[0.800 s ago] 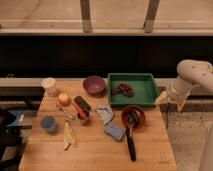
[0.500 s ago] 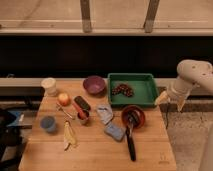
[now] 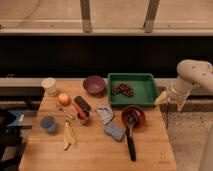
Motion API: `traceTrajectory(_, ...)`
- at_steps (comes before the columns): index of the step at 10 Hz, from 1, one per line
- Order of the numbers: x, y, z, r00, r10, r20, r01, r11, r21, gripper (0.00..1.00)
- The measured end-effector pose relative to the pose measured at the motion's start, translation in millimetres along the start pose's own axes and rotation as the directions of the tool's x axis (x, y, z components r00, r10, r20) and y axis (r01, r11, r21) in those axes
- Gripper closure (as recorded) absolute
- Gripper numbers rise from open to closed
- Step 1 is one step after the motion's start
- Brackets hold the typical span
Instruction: Place brush in purple bowl
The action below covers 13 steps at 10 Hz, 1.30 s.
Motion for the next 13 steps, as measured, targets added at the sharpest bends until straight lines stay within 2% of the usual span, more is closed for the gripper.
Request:
traceTrajectory(12,-0.4,0.4,-0.4,1.000,-0.005,0.001,0.005,1.000,0.001,0.25)
traceTrajectory(13,-2.5,1.9,-0.2,1.000,-0.031,-0.004,0.031,0.999,0.018,0.25)
